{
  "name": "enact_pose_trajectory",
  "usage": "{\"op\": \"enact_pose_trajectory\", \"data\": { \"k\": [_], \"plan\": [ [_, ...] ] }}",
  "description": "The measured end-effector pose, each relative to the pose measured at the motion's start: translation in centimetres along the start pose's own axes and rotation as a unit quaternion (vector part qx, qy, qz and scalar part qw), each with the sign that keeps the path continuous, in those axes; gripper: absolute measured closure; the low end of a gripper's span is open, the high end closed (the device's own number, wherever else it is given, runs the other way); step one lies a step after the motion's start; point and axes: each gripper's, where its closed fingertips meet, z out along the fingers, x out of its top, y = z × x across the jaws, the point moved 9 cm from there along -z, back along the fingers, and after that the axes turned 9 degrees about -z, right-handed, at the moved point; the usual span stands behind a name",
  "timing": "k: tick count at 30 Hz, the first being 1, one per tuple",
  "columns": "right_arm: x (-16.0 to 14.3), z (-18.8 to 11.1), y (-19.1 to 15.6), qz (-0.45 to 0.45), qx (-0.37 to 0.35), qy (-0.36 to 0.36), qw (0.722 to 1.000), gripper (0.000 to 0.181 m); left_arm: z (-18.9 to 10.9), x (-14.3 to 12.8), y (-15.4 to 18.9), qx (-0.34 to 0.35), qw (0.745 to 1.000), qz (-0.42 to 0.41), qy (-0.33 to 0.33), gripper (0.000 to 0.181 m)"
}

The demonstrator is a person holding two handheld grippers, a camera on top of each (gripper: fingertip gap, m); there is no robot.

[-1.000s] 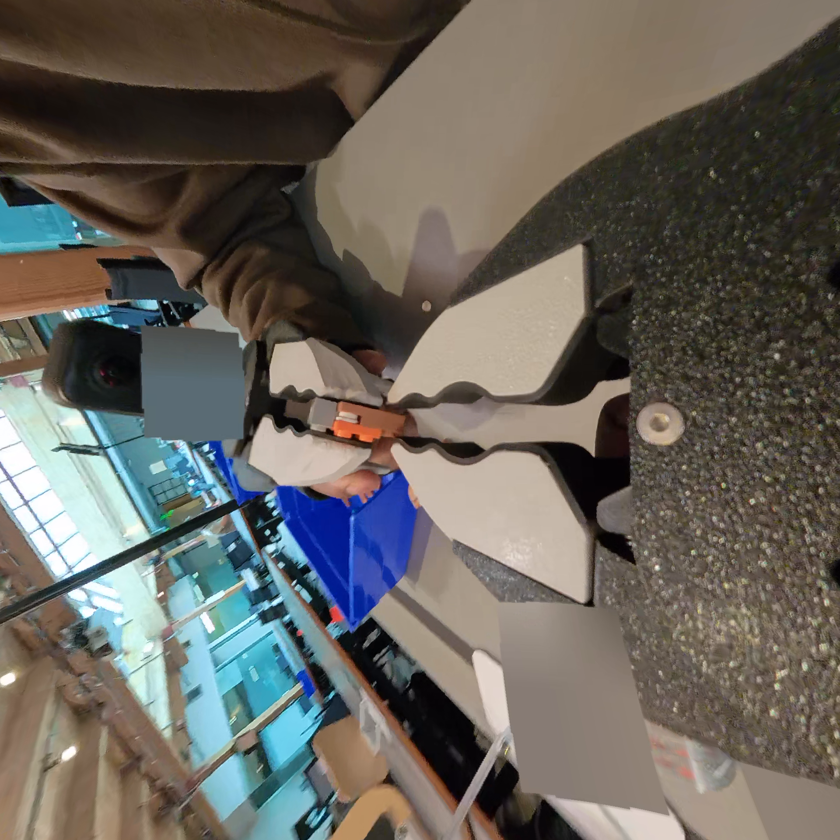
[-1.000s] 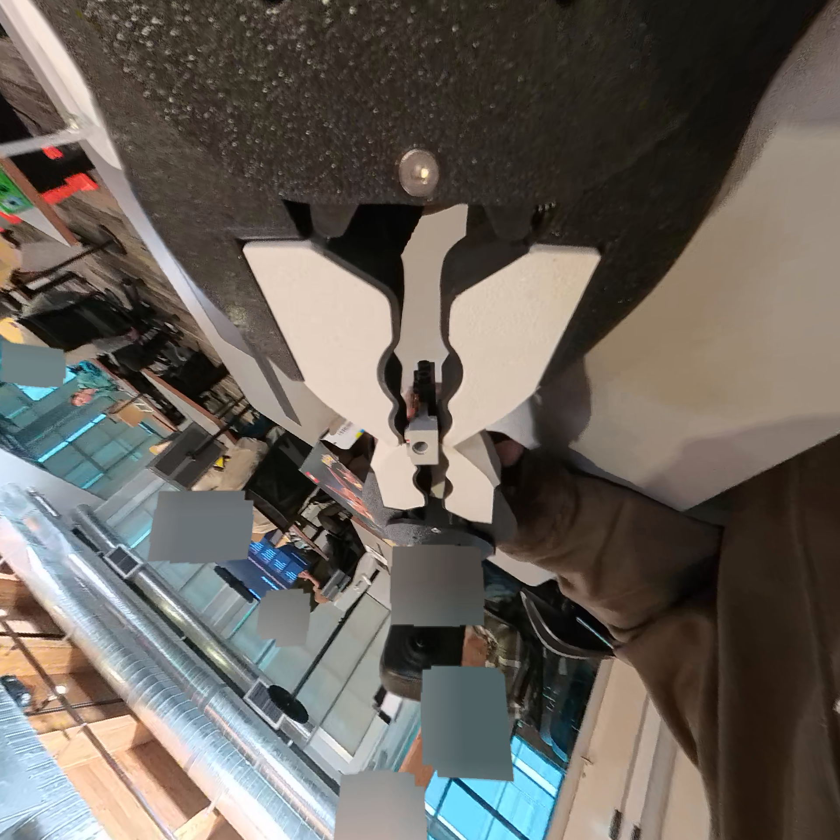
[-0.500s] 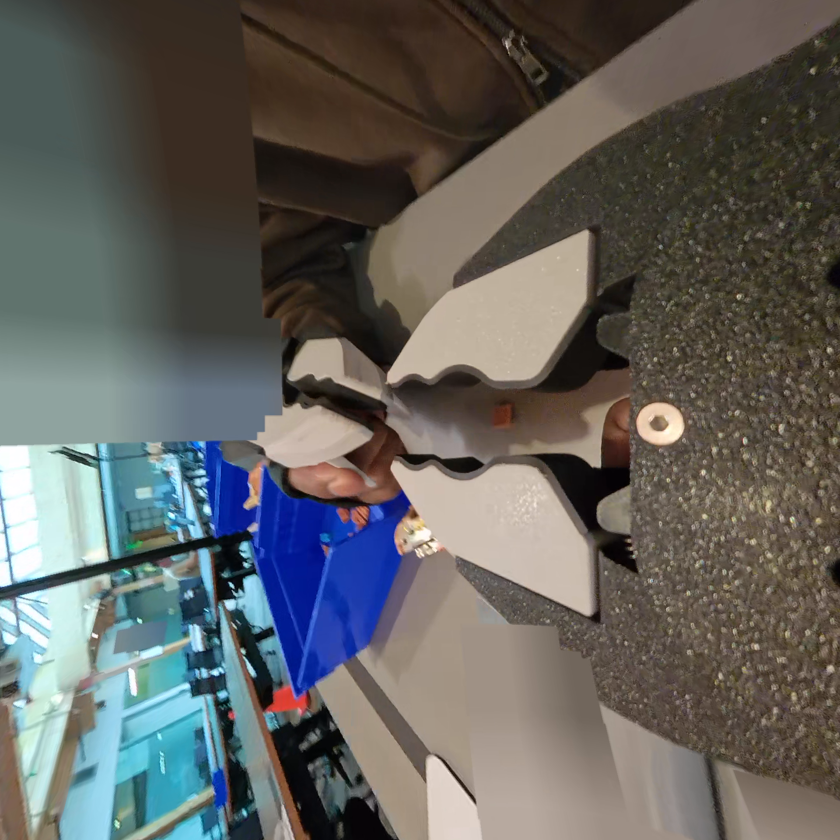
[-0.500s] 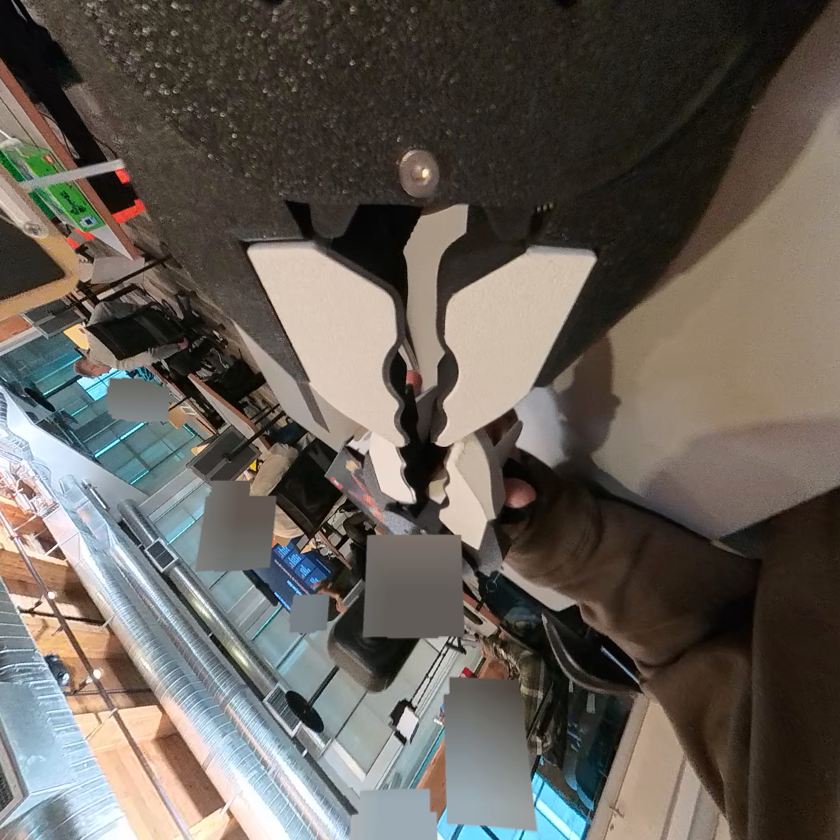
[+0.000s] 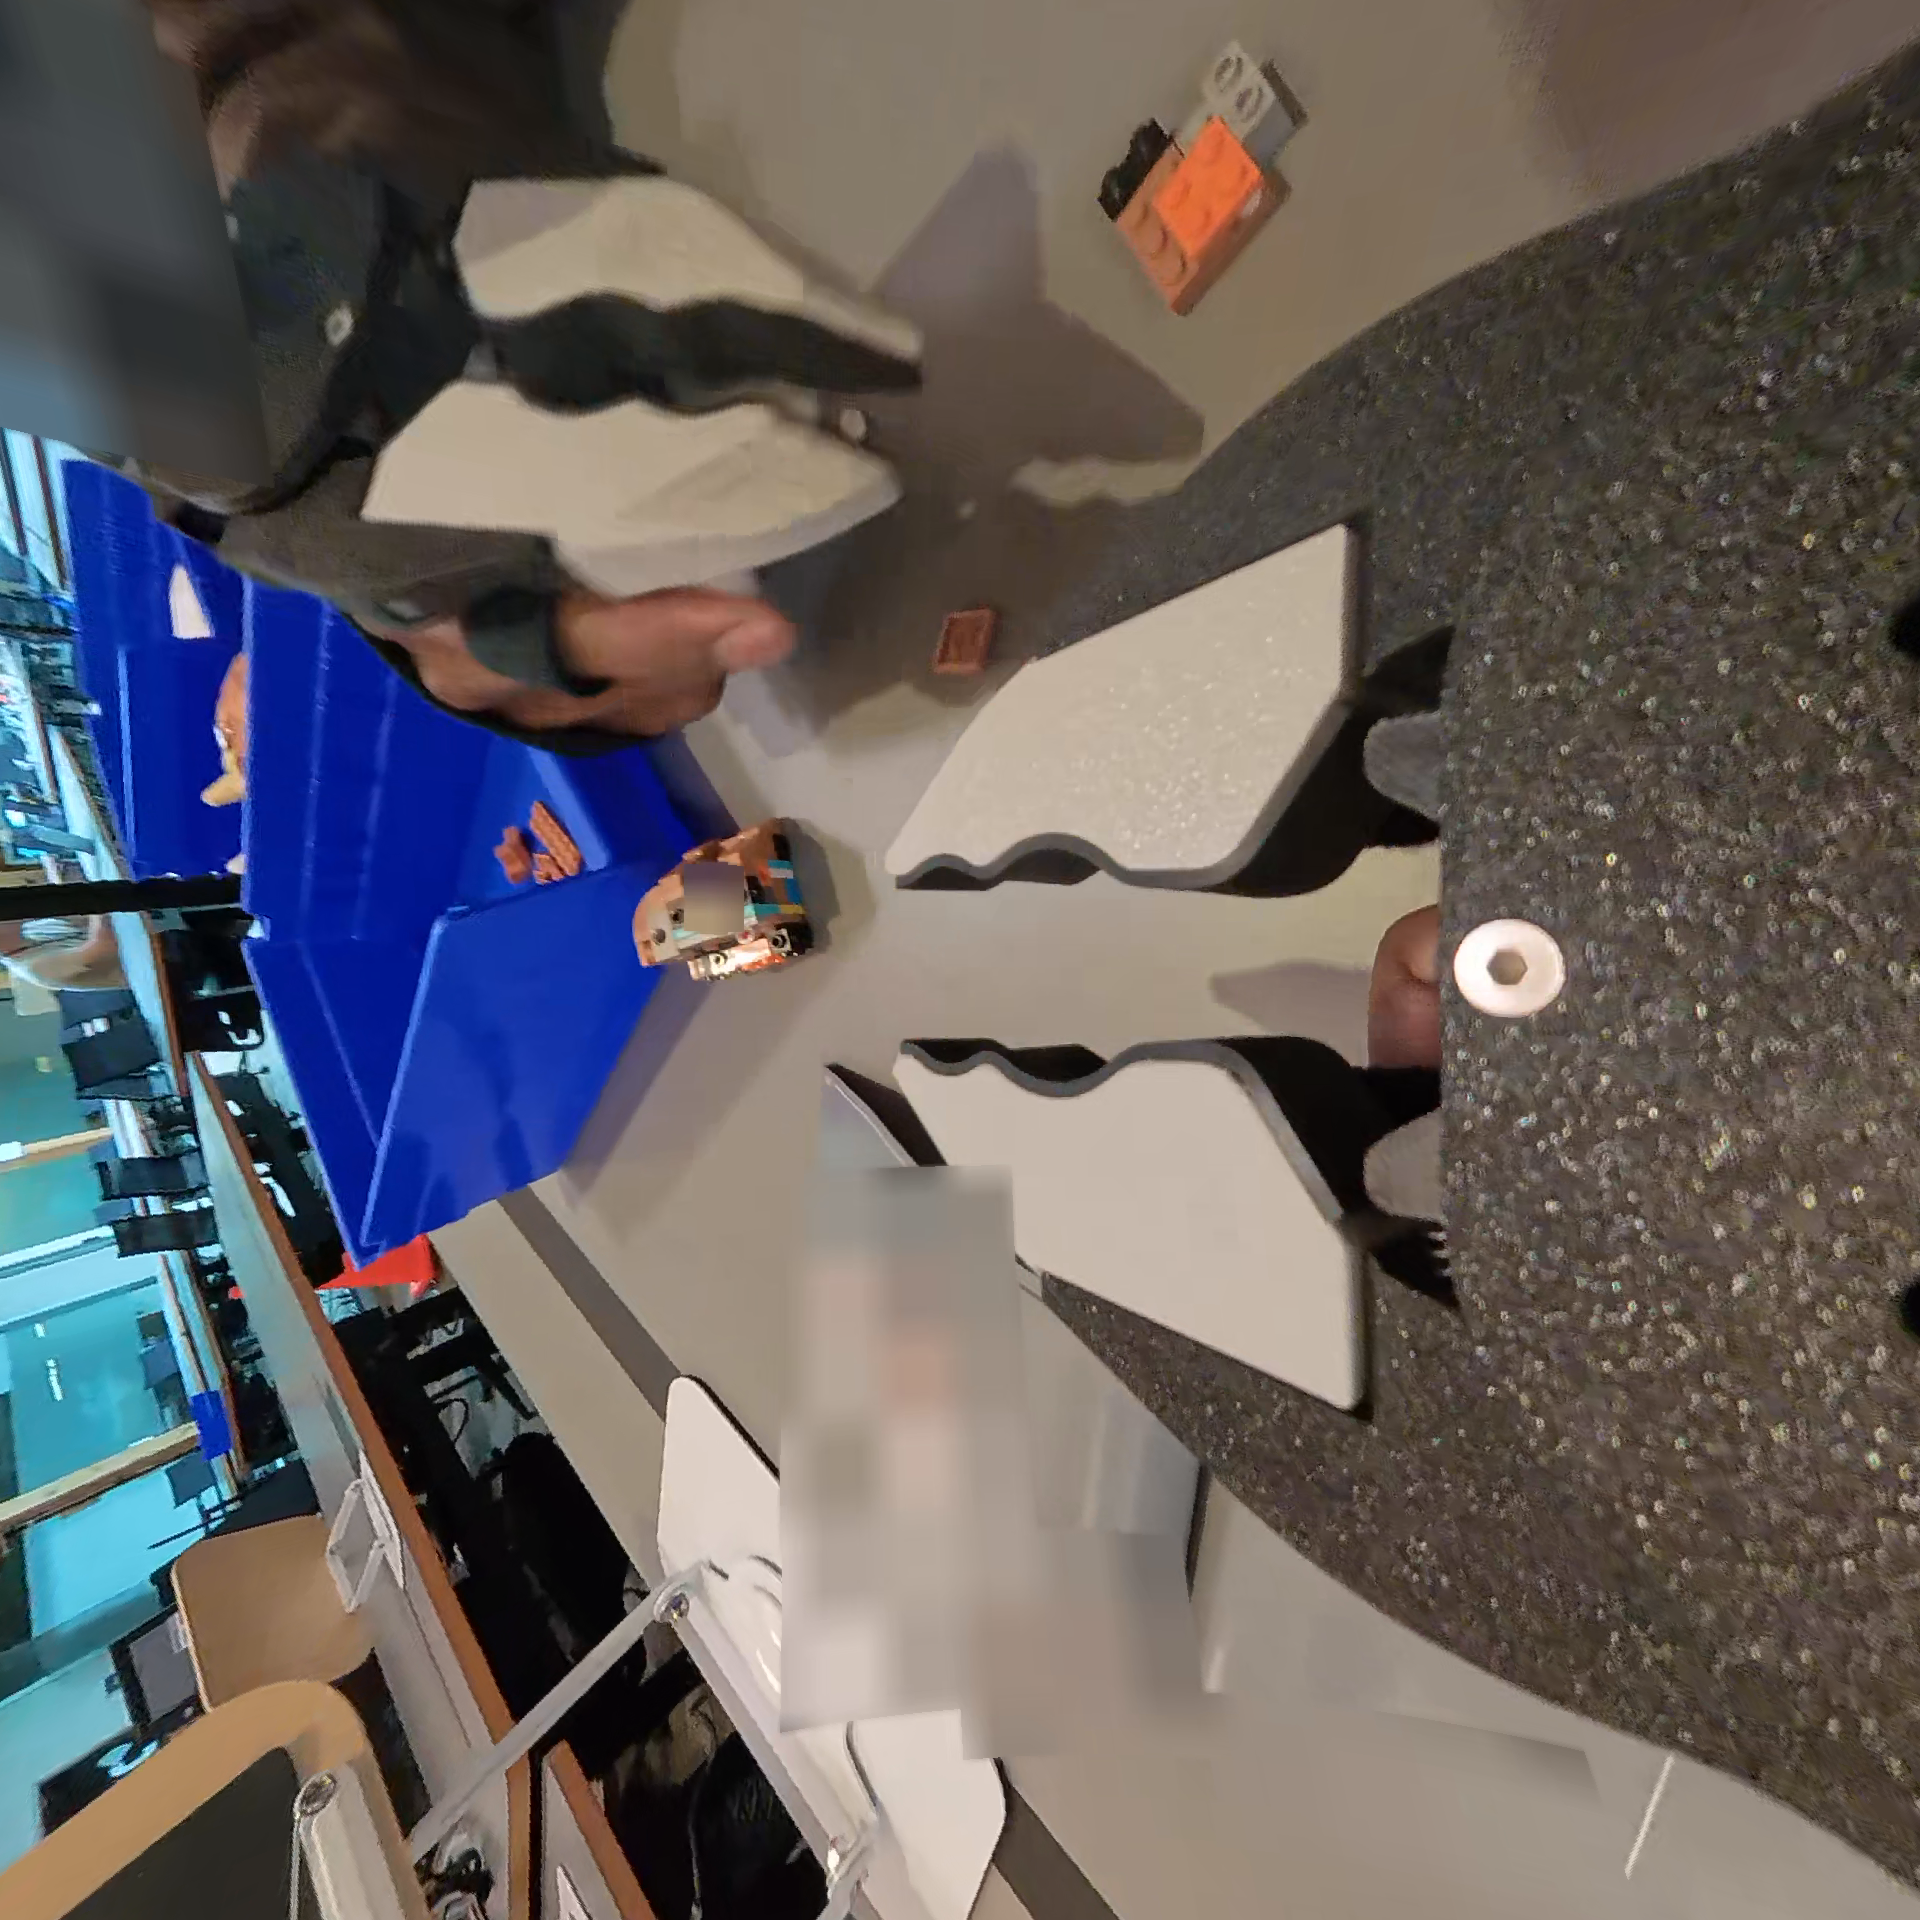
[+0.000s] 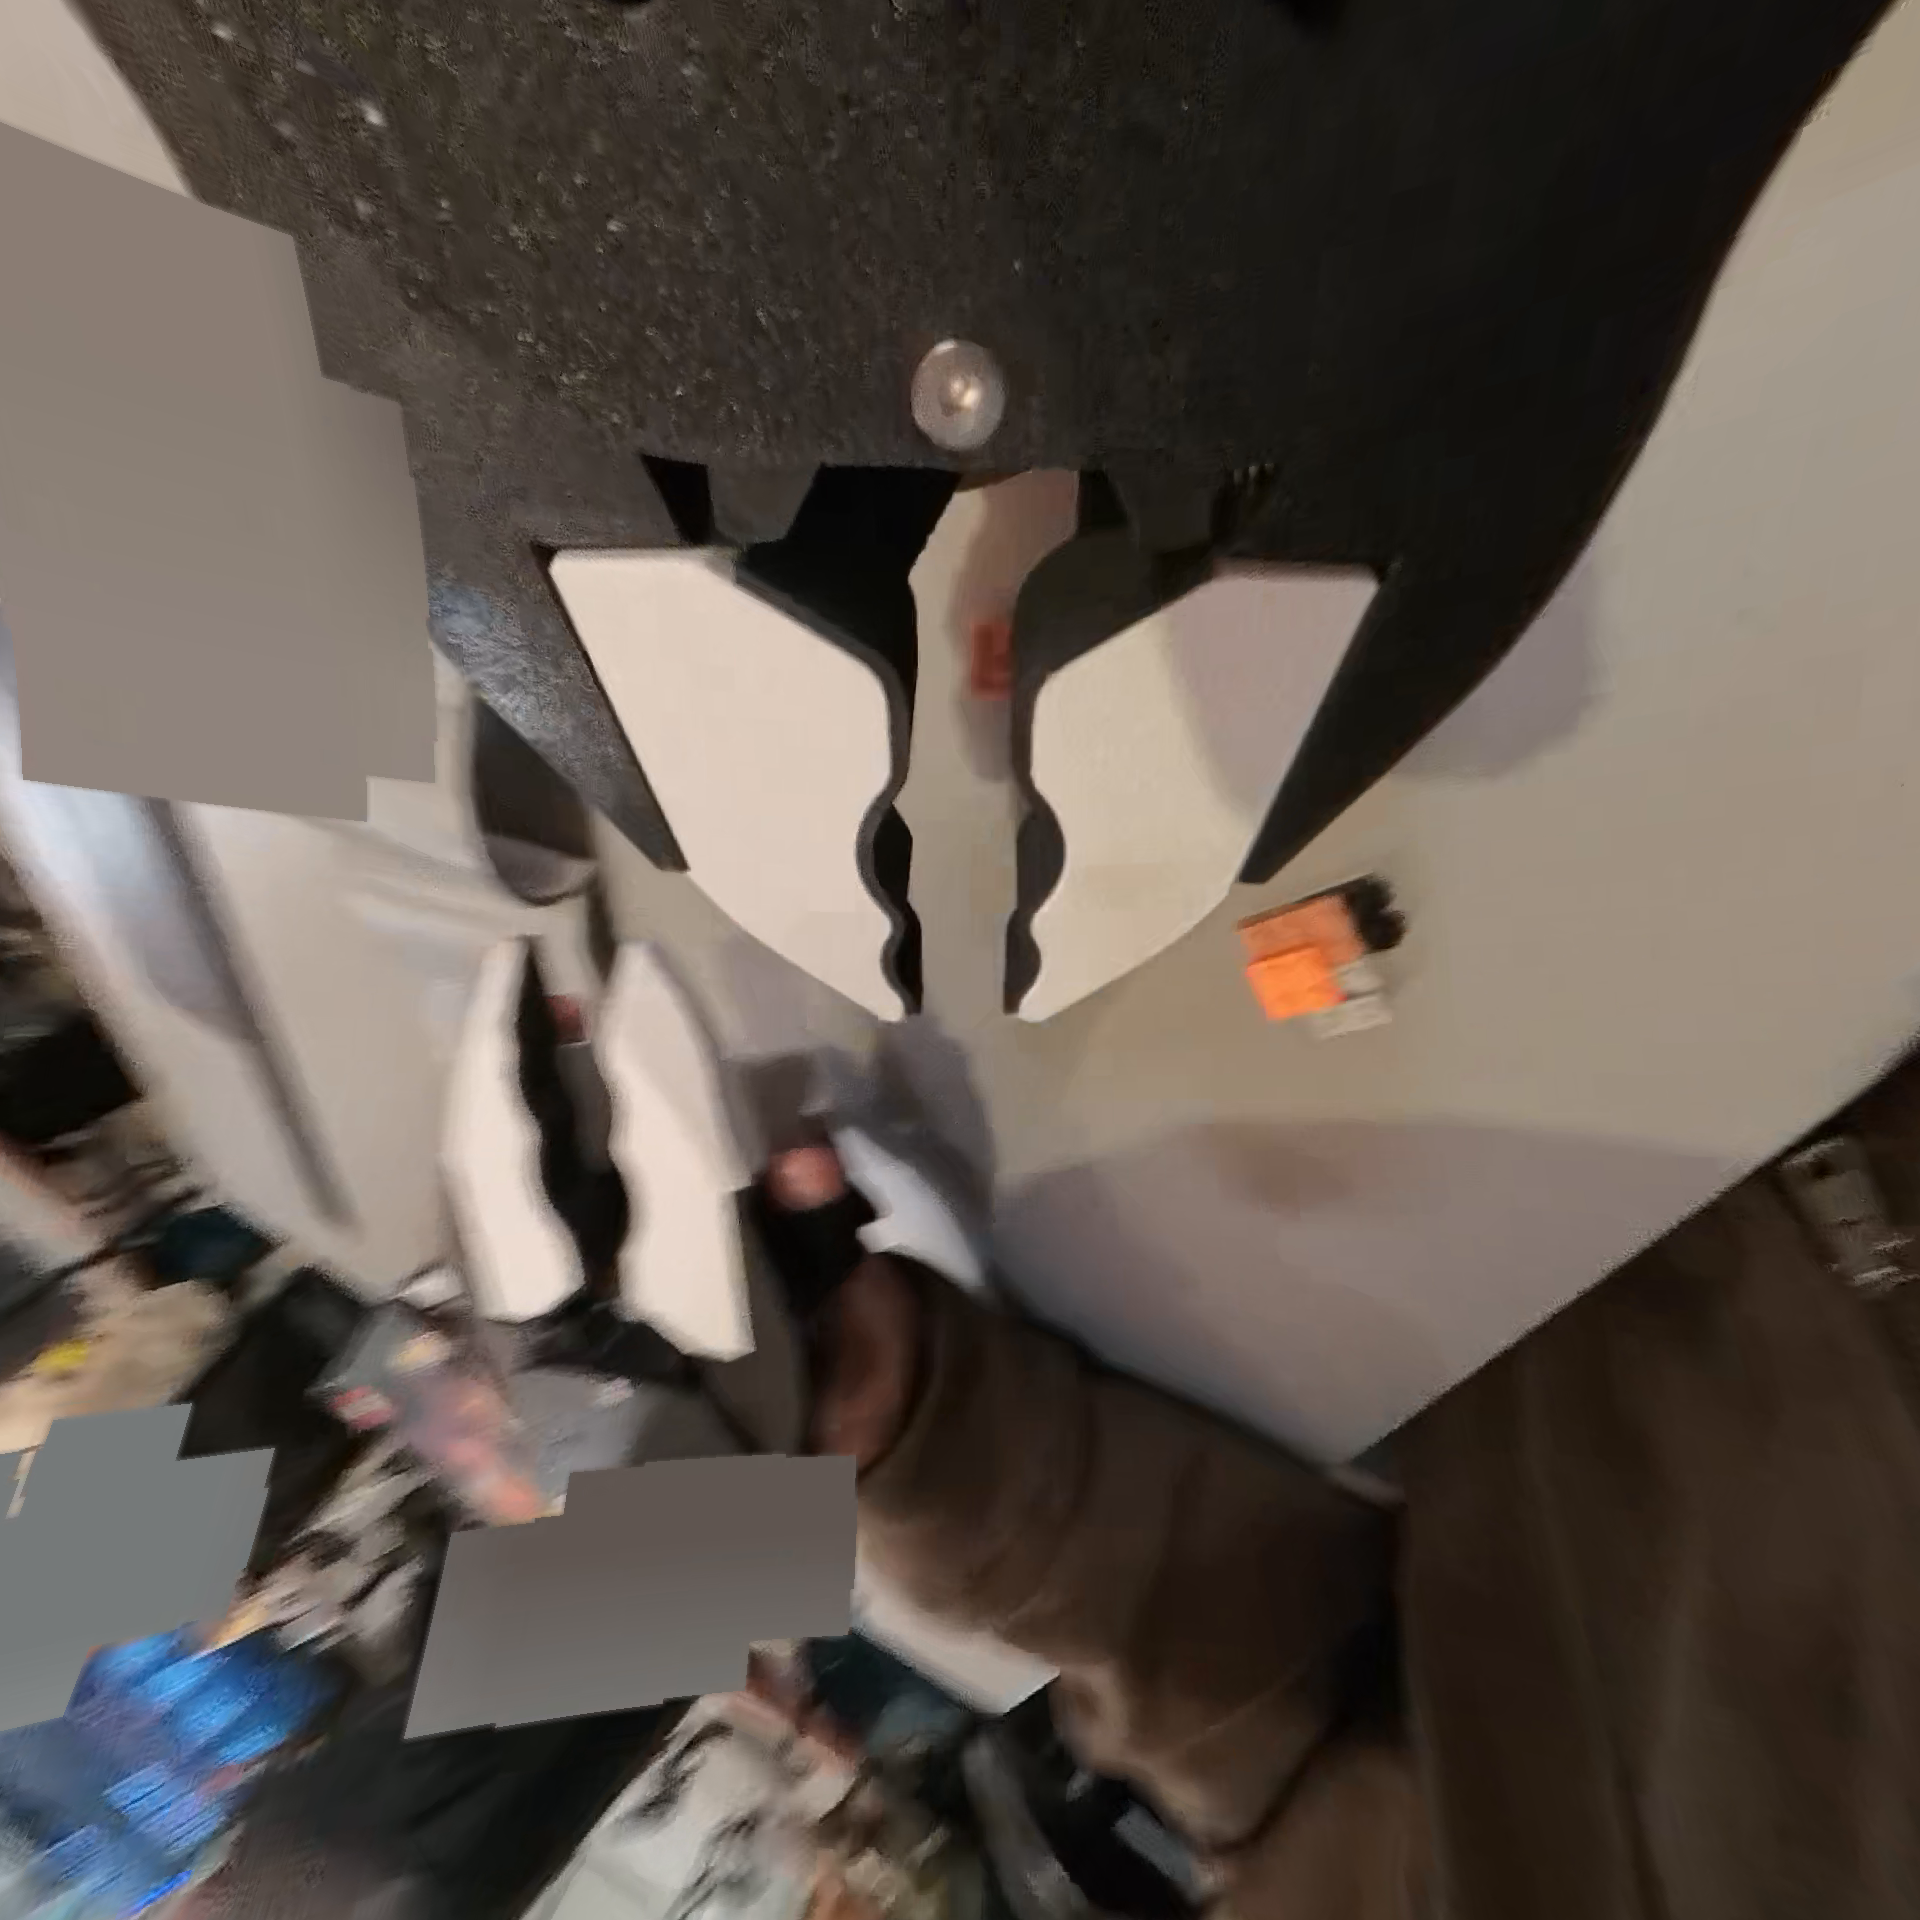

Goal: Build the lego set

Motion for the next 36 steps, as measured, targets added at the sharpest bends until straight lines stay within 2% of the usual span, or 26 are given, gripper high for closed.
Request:
{"op": "enact_pose_trajectory", "data": {
  "k": [2, 4, 8, 12, 16, 20, 22, 25, 28, 31, 36],
  "plan": [
    [-0.3, 1.1, -1.1, 0.024, 0.080, -0.048, 0.995, 0.157, 0.1, -0.2, -0.1, 0.003, 1.000, 0.000, -0.010, 0.154],
    [-0.4, 2.1, -2.2, 0.030, 0.136, -0.082, 0.987, 0.140, 0.1, -0.3, -0.2, 0.002, 1.000, -0.004, -0.014, 0.154],
    [-0.5, 3.1, -3.7, 0.031, 0.195, -0.104, 0.975, 0.126, 0.1, -0.3, -0.3, 0.001, 1.000, -0.007, -0.017, 0.154],
    [-0.4, 3.8, -3.8, 0.029, 0.214, -0.114, 0.970, 0.126, 0.1, -0.2, -0.2, -0.002, 1.000, -0.006, -0.017, 0.154],
    [-0.1, 4.2, -4.0, 0.025, 0.231, -0.112, 0.966, 0.141, 0.1, -0.2, 0.0, -0.005, 1.000, -0.001, -0.024, 0.154],
    [-0.1, 4.1, -3.7, 0.006, 0.196, -0.099, 0.976, 0.145, 0.0, -0.2, -0.1, 0.000, 1.000, 0.003, -0.024, 0.154],
    [0.0, 3.6, -3.0, -0.004, 0.159, -0.068, 0.985, 0.145, 0.0, -0.2, -0.2, 0.004, 1.000, 0.003, -0.021, 0.154],
    [1.0, 2.3, -1.8, -0.081, 0.040, 0.012, 0.996, 0.145, -0.3, -0.1, -0.5, 0.017, 1.000, 0.003, -0.011, 0.154],
    [2.1, 1.2, -1.4, -0.164, -0.056, 0.044, 0.984, 0.145, -0.5, 0.1, -0.7, 0.022, 1.000, 0.000, -0.001, 0.154],
    [2.6, 1.0, -1.4, -0.200, -0.092, 0.040, 0.975, 0.145, -0.6, 0.3, -0.6, 0.020, 1.000, 0.002, 0.003, 0.154],
    [2.9, 1.1, -1.6, -0.215, -0.098, 0.038, 0.971, 0.145, -0.4, 0.3, 0.0, -0.001, 1.000, 0.015, 0.002, 0.154]
  ]
}}
